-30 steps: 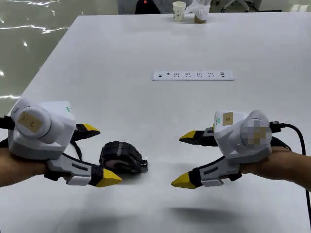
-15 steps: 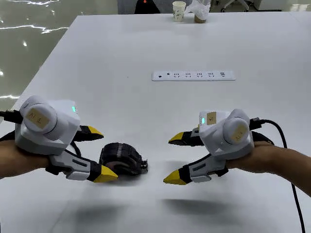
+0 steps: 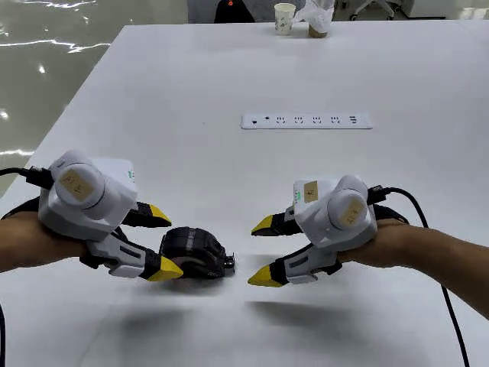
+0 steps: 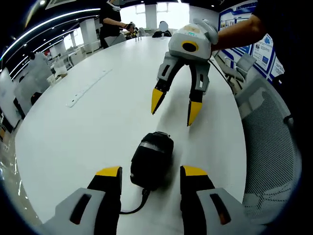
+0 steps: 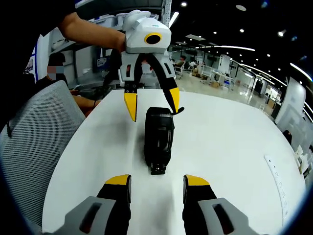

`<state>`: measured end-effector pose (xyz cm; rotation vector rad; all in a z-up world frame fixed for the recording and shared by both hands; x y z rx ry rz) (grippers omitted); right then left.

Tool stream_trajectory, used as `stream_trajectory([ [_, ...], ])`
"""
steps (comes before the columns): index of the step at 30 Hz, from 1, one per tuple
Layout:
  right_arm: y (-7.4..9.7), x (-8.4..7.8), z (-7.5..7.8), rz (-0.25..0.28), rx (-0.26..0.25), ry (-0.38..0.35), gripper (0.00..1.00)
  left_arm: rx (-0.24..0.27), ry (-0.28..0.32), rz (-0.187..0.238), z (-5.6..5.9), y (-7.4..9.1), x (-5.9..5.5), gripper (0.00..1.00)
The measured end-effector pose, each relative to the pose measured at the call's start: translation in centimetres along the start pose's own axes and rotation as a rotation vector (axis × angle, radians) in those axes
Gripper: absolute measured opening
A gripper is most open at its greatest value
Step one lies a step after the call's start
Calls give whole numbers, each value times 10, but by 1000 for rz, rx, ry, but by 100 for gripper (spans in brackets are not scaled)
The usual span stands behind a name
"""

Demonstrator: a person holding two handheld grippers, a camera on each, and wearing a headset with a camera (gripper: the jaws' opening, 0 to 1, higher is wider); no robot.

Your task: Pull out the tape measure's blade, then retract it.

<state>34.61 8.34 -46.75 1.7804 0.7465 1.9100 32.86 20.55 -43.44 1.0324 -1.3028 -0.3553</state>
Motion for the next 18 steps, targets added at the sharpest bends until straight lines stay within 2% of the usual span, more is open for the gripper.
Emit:
stream_trajectory([
  [5, -9, 0, 0, -16, 18, 18, 35, -26, -35, -27, -1, -5, -2, 39],
  [18, -31, -1, 5, -49, 43, 35, 25, -66, -71, -81, -4, -13, -8, 33],
])
Point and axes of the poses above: the centre of the closed fingertips' face, and the gripper's own axes: y roughly backward along the fingers, z roughly to its right, x roughly out of its top, the point moved 3 cm from there along y, roughly backward along the fingers, and after that the axes turned 3 degrees about -y, right-handed, at the moved point
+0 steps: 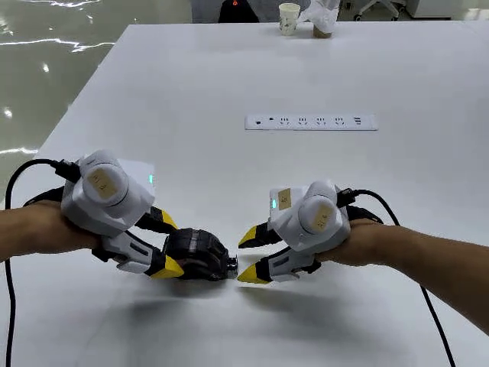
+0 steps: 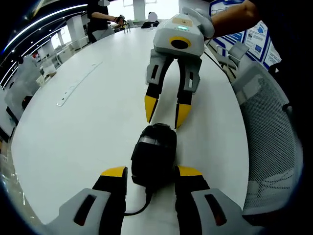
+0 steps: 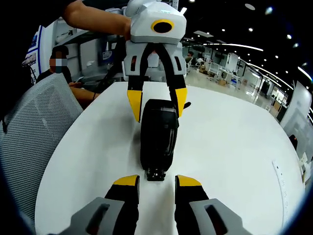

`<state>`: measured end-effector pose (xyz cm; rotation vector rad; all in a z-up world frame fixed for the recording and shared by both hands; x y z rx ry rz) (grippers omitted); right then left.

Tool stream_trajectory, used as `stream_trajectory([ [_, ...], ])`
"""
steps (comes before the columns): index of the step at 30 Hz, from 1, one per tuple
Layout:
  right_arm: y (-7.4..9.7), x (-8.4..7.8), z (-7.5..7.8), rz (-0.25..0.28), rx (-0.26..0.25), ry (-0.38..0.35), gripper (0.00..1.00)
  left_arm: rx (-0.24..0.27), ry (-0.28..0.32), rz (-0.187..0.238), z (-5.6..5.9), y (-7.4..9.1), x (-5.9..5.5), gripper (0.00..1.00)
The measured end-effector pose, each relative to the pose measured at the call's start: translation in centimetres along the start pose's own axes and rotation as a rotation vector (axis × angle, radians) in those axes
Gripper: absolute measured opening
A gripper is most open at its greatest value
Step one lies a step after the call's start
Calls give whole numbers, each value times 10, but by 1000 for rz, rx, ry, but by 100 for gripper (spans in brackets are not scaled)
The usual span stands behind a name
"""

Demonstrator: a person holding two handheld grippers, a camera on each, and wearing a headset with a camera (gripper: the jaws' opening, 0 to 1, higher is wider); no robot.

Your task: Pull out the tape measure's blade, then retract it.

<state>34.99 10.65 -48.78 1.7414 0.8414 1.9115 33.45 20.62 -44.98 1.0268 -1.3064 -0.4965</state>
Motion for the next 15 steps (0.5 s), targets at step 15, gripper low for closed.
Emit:
stream_trajectory([
  [15, -11, -2, -1, -23, 27, -5, 13, -29, -31, -6, -1, -7, -2, 26],
])
Point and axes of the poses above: the centre of the closed fingertips' face, and the gripper's own axes: y roughly backward along the fingers, z roughly to its right, x roughly out of its top, the point moved 3 cm from there along y, roughly backward along the fingers, and after that the axes turned 3 degrees about -y, right-handed, at the moved point
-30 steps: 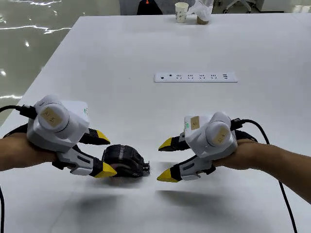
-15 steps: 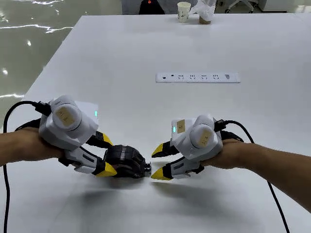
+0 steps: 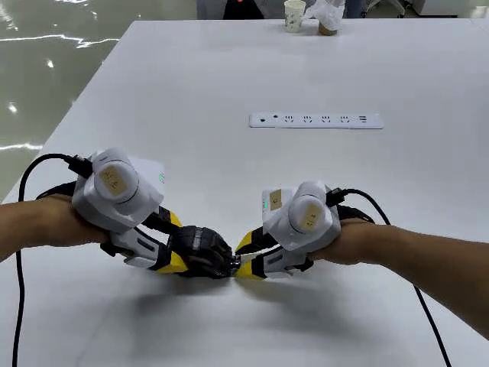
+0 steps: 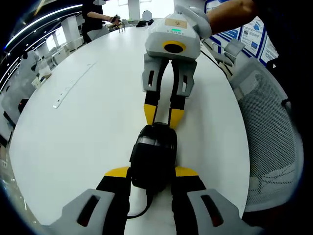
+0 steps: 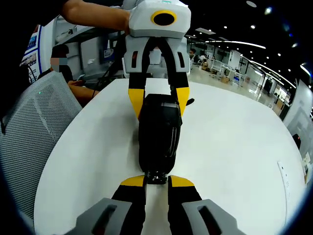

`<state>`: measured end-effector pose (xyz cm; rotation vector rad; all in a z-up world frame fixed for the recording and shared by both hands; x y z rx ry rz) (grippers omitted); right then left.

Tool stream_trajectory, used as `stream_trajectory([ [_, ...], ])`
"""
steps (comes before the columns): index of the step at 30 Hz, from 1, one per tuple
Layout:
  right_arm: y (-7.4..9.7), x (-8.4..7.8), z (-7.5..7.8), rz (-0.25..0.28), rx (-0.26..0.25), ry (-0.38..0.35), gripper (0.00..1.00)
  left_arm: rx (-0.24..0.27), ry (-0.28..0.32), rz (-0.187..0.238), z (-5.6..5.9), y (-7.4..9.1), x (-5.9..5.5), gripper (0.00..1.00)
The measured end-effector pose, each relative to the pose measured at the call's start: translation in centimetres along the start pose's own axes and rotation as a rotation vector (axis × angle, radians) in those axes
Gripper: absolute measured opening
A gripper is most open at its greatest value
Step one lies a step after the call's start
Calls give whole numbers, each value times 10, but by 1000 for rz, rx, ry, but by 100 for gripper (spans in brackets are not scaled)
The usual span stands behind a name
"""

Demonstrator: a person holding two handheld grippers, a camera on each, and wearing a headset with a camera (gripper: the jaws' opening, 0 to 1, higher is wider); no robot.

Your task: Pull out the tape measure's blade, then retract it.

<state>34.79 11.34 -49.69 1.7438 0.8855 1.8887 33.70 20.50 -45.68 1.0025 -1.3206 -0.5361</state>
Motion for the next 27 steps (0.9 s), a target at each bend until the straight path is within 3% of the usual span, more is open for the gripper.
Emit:
stream_trajectory([
  [14, -2, -1, -1, 14, 7, 2, 10, 0, 2, 5, 0, 0, 0, 25],
  [27, -1, -1, 2, -2, 4, 48, 9, 3, 16, 7, 0, 0, 0, 24],
])
Point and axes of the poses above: the centre of the closed fingertips' face, and the gripper's own axes: y roughly backward along the fingers, z roughly to its right, x roughly out of its top, the point moved 3 cm from there along y, roughly backward along the fingers, and after that the axes turned 3 degrees about -y, right-handed, at the moved point
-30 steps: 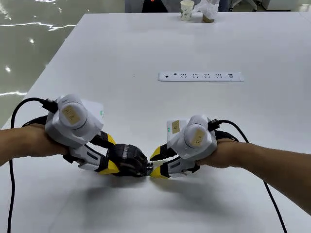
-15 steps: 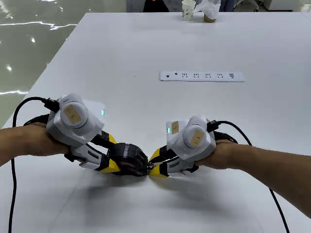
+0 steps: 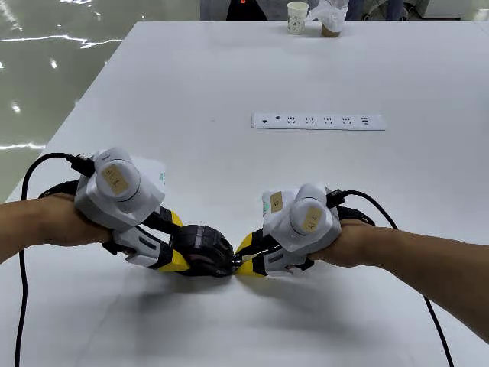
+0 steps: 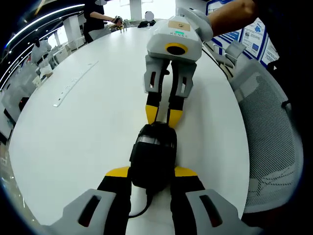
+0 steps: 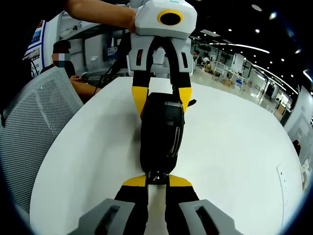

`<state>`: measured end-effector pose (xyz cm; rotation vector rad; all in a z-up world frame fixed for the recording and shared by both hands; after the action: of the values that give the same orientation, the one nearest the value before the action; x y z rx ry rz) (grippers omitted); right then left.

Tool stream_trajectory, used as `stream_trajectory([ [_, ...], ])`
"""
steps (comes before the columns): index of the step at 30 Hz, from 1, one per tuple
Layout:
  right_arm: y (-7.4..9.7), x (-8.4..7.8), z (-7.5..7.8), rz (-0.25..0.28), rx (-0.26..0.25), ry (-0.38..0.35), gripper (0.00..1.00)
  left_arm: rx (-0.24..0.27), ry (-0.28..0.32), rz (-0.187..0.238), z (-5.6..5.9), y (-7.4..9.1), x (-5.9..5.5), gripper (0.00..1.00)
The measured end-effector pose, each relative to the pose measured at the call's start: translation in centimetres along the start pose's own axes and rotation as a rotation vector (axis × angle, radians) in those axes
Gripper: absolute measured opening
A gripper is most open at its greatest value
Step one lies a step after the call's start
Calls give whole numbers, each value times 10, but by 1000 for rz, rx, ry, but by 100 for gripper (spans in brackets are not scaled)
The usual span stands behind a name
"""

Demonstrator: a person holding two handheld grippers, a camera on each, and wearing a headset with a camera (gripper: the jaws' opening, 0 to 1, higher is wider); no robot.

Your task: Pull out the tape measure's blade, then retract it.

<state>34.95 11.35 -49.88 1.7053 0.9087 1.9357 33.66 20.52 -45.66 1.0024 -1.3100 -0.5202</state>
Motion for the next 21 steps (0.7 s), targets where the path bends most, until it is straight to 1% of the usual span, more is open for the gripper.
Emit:
stream_trajectory([
  [8, 1, -1, 0, -3, 3, -5, 8, -3, -5, 1, 0, 0, 0, 24],
  [21, 10, -9, -1, -15, 3, 0, 9, -8, -9, -5, 1, 1, 1, 24],
])
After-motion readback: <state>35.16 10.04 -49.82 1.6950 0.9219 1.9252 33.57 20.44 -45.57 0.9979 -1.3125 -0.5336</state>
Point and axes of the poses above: the centre of the closed fingertips' face, and the gripper's own axes: y roughly backward along the fingers, z roughly to its right, x roughly out of its top, the point moved 3 cm from there along y, roughly backward along the fingers, and after that the axes turned 3 degrees about -y, right-handed, at the moved point
